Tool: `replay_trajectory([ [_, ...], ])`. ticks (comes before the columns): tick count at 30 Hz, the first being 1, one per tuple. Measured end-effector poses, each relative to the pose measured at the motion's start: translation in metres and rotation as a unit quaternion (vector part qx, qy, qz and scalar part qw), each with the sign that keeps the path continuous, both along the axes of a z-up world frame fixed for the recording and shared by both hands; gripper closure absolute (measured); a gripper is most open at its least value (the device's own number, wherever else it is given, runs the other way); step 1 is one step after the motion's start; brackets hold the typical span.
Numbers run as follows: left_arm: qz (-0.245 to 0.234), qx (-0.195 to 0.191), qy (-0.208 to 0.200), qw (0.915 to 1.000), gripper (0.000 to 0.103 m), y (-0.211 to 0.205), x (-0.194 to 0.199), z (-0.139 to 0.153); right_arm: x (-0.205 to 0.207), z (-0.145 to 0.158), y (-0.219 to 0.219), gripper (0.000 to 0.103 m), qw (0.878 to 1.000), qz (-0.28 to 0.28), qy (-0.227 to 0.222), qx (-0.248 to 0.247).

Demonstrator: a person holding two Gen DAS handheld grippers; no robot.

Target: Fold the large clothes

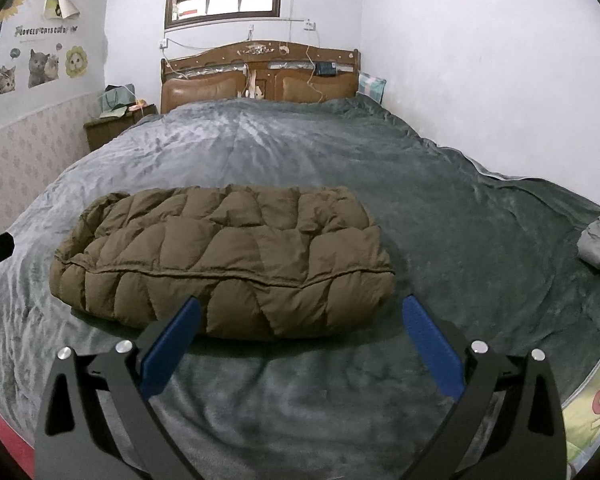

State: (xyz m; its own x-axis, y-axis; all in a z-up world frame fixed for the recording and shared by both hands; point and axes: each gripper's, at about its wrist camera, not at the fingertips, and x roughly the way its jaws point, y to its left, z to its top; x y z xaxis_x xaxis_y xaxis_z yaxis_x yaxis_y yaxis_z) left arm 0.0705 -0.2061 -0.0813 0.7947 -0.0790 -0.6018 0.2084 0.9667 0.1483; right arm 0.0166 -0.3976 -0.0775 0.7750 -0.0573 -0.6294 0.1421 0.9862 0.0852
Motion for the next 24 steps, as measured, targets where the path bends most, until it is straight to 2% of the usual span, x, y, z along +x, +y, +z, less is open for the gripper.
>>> replay_trajectory([
  [9, -0.002, 0.005, -0.018, 0.9998, 0.003, -0.0014, -0.0015, 0.0034, 0.0016, -0.0046, 0.0016, 0.002, 1.000, -0.003, -0.004, 0.000],
  [24, -0.015, 0.008, -0.025, 0.9995, 0.003, -0.0061, -0.0030, 0.0086, 0.0023, -0.0049, -0.0003, 0.002, 1.000, -0.002, -0.002, 0.000],
])
